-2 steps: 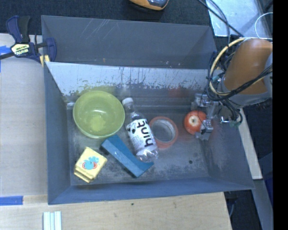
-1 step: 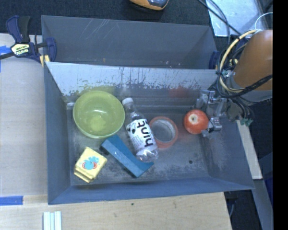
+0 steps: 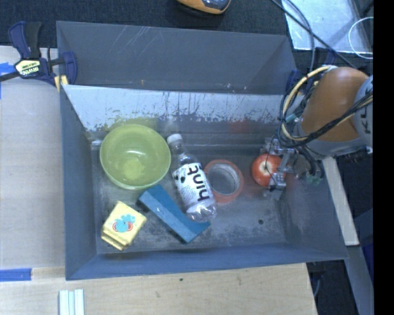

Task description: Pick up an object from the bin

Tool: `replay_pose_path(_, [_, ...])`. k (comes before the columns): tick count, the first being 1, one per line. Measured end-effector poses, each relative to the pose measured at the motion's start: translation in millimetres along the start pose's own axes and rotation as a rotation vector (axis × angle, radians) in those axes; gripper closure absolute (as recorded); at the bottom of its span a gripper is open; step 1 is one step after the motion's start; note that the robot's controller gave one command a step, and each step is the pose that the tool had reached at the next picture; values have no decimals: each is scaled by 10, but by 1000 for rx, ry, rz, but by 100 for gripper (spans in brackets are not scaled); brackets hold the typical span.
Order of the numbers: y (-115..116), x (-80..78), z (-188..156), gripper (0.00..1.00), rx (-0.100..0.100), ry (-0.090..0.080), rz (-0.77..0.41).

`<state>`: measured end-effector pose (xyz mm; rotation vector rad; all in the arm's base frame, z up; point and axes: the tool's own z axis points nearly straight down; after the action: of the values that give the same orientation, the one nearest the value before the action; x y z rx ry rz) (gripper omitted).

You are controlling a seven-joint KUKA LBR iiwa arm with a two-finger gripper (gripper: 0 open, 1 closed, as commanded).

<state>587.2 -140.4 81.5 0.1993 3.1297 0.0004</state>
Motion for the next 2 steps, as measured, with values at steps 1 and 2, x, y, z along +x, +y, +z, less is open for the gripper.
replay_pose_path(1, [7,225,-343,0,3,-14,-36])
replay_pose_path(2, [74,43,74,0,-1,4,5])
